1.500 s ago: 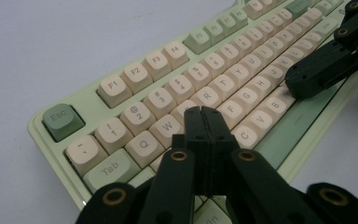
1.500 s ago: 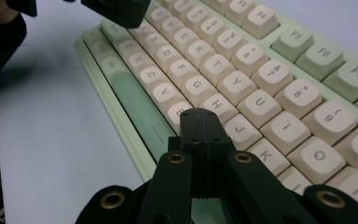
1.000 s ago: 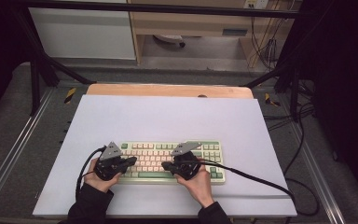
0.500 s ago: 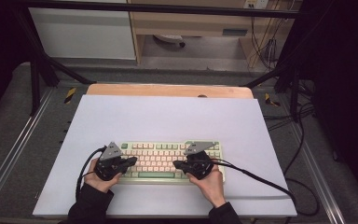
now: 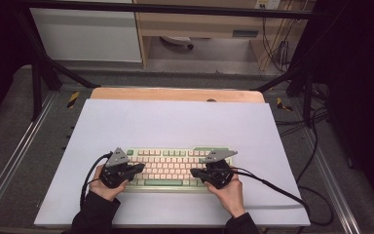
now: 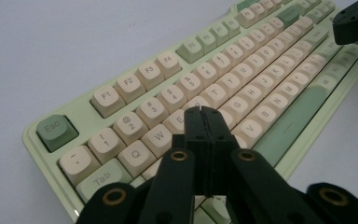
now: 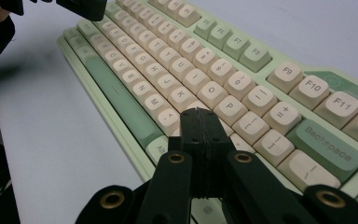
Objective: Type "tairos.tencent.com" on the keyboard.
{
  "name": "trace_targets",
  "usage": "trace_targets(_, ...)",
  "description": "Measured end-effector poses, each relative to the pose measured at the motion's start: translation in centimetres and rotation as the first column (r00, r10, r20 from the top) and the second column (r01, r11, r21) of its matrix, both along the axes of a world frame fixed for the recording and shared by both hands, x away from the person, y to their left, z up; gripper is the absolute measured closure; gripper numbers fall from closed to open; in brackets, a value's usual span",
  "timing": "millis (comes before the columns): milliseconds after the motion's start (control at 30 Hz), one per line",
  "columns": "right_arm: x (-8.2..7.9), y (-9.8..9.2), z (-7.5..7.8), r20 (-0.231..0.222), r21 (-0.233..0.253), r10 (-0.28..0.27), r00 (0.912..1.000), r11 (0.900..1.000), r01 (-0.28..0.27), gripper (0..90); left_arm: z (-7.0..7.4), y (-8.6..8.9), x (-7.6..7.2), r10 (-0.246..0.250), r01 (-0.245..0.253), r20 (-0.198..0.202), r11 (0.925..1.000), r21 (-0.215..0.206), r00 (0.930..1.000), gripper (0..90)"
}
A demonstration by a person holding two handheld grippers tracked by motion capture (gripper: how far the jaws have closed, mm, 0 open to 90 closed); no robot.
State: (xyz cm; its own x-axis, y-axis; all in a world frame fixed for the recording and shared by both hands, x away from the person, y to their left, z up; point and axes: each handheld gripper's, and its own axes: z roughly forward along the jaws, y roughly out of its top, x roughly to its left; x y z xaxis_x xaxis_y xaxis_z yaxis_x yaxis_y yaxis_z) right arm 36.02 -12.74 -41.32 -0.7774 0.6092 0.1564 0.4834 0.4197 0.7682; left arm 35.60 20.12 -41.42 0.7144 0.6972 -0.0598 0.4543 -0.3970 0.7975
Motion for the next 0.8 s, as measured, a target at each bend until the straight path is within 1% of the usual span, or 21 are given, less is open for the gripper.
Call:
trace_targets(67, -0.1, -0.2, 0.0, -0.005, 0.002, -0.006, 1.0000, 1.000, 0.006, 90.0, 0.1, -0.2, 0.1, -0.002, 0.002, 0.001, 1.0000, 0.003, 1.0000, 89.7)
trace_targets(200, -0.2, -0.7, -0.1, 0.000, -0.005, -0.007, 1.0000, 1.000, 0.007, 90.0, 0.3, -0.6, 0.2, -0.007, 0.007, 0.004, 1.0000, 0.006, 1.0000, 89.6)
trace_targets(433, -0.5, -1.4, -0.3, -0.004, -0.003, -0.015, 0.9999, 1.000, 0.015, 90.0, 0.7, -1.8, 0.5, -0.021, 0.021, 0.013, 0.9997, 0.012, 0.9997, 89.6)
trace_targets(667, -0.7, -1.8, -0.3, -0.005, 0.000, -0.025, 0.9997, 1.000, 0.025, 90.0, 0.5, -3.1, 1.2, -0.030, 0.030, 0.002, 0.9994, 0.019, 0.9995, 89.6)
trace_targets(800, -0.7, -1.9, -0.3, -0.003, 0.002, -0.021, 0.9998, 1.000, 0.021, 90.0, 0.4, -3.8, 1.6, -0.032, 0.032, -0.003, 0.9993, 0.019, 0.9995, 89.6)
